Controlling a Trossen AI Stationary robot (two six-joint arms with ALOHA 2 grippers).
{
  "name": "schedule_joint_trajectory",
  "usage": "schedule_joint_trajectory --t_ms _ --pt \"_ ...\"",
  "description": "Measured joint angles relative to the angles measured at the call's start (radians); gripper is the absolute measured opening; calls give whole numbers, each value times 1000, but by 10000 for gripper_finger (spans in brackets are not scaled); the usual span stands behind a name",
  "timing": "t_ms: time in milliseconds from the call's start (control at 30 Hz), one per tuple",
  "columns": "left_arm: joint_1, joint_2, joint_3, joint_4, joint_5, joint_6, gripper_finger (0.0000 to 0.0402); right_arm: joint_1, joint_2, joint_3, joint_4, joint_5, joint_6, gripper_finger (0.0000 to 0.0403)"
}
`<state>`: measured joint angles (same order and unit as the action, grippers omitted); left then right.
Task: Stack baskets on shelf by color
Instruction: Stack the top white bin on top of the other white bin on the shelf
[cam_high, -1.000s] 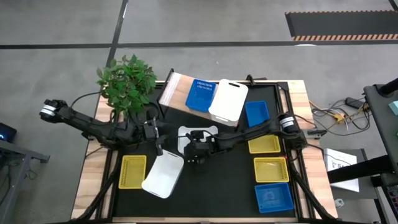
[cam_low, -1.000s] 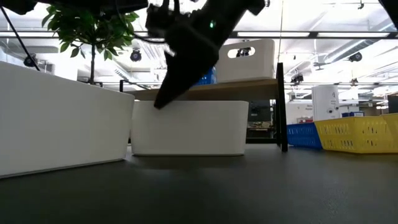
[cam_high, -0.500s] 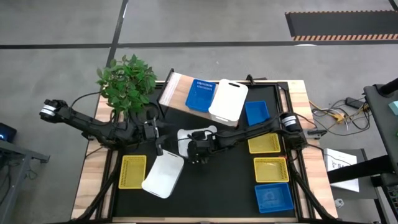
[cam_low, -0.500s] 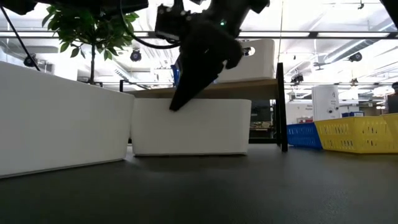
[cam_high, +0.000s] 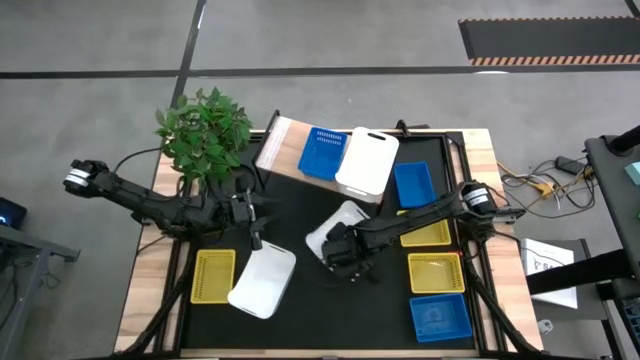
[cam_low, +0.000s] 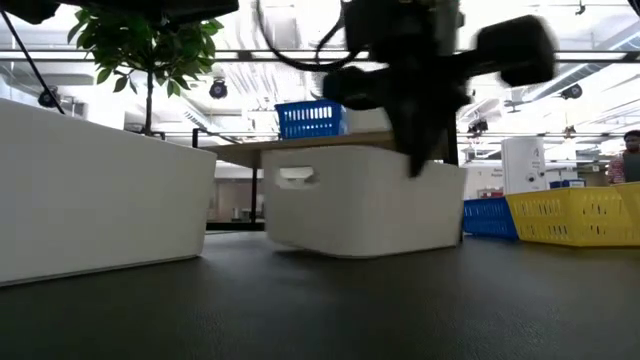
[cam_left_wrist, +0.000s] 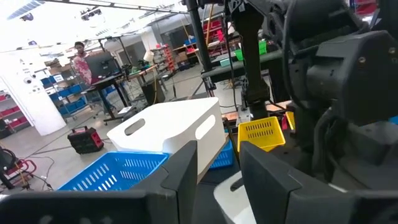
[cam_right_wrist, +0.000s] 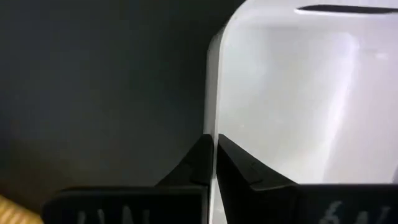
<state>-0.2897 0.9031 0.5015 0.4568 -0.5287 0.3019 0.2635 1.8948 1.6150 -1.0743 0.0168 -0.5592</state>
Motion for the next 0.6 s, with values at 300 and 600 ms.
schedule_joint_trajectory --t_ms 300,600 --pt "0 0 0 8 0 -1 105 56 -11 -1 -132 -17 -139 8" --pt "0 0 -1 7 0 0 105 87 -11 -1 -126 -18 -106 31"
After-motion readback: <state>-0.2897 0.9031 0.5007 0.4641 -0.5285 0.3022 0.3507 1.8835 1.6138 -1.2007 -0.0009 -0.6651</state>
